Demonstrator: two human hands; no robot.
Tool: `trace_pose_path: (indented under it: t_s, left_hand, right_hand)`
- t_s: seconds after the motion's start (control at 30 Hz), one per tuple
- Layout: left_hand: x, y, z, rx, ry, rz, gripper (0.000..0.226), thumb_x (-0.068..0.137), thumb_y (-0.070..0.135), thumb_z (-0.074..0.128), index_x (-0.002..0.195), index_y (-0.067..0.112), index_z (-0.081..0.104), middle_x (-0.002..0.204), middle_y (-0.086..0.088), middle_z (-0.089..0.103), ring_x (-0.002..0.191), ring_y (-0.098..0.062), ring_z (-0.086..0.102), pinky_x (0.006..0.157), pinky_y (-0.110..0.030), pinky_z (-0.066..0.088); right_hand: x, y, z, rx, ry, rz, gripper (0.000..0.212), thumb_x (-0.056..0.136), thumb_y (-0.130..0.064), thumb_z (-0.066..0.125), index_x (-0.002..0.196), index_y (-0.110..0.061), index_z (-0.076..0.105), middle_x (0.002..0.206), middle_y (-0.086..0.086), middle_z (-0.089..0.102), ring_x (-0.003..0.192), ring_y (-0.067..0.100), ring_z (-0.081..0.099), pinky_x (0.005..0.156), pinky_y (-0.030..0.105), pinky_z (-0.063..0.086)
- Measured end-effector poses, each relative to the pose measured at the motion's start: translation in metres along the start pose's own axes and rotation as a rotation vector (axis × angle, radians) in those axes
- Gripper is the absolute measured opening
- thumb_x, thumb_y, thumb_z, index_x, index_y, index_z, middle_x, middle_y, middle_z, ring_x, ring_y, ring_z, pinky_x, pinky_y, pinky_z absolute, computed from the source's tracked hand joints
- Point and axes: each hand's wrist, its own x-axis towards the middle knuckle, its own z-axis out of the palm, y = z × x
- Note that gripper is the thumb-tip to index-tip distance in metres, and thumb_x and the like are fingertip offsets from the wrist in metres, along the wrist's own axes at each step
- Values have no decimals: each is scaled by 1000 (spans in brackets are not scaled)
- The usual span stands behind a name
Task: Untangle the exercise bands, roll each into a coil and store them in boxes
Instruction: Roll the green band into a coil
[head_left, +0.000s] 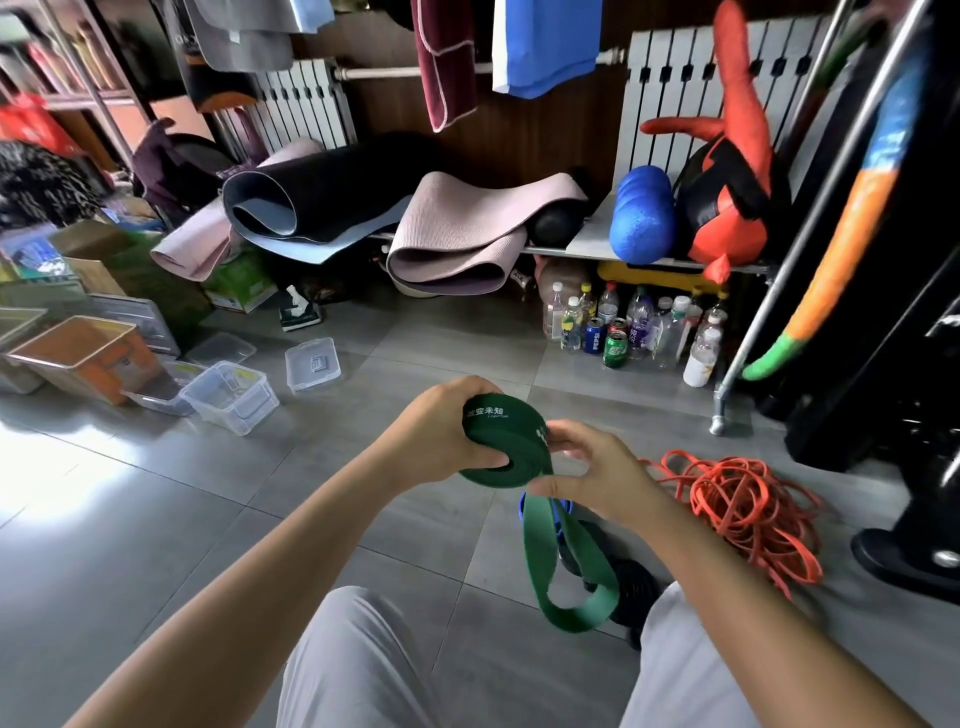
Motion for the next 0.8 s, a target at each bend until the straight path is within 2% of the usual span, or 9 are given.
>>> trace_pose_path:
  t_s: [0.1,0.23,0.33,0.4,0.47,0.57,0.67,0.8]
  left_hand:
    - [-1,0,3,-229,29,-24,52,60,4,85,98,28,58,97,6,67,89,-7,65,78,-23,55]
    - [-4,-2,13,-503,51,-43,54,60,-7,82,97,25,61,95,1,71,87,-15,68,76,-29,57]
    - [-8,-7,21,-639,59,-65,53,62,-12,79,100,21,61,99,-4,71,91,-25,69,78,-36,57]
    - [-9,-8,23,-633,11,-67,52,65,-11,77,105,17,58,105,-10,69,95,-29,67,82,-42,56]
    - [-8,-7,19,-514,-66,-52,52,68,-5,79,107,19,54,108,-12,65,98,-28,65,83,-44,56]
    - [-5,-5,7,-422,-167,-57,49,69,7,81,107,24,55,110,-5,64,102,-20,64,85,-38,56]
    - [-5,-8,-4,-422,-175,-4,41,72,5,78,108,17,62,109,-5,67,104,-15,63,89,-33,53]
    - [-7,-11,-8,-325,-178,15,40,71,6,80,104,21,62,105,3,67,103,-12,62,91,-30,51]
  right_hand:
    - [-5,2,0,104,36,-35,61,58,-27,83,112,-35,55,109,-9,69,107,5,61,98,20,42]
    - [-10,4,-1,316,71,-24,59,53,-20,82,106,-23,57,100,-7,72,97,12,66,88,24,50]
    - [-11,3,-3,295,100,-28,54,56,-21,82,105,-23,60,97,-8,72,93,11,66,84,20,49]
    - [-11,2,-5,258,105,-35,49,58,-16,83,103,-22,63,92,-8,73,89,10,67,80,17,49]
    - [-10,1,-4,241,106,-34,48,57,-14,84,101,-21,65,89,-7,73,86,10,68,77,16,49]
    - [-10,0,-2,247,111,-39,51,52,-20,84,99,-19,65,87,-6,73,85,12,68,76,17,50]
    - [-11,-3,-2,236,95,-50,49,53,-20,84,98,-21,66,88,-6,73,84,10,68,74,15,50]
    - [-10,-6,-1,190,67,-55,46,59,-8,85,98,-23,66,89,-9,73,84,7,68,74,13,49]
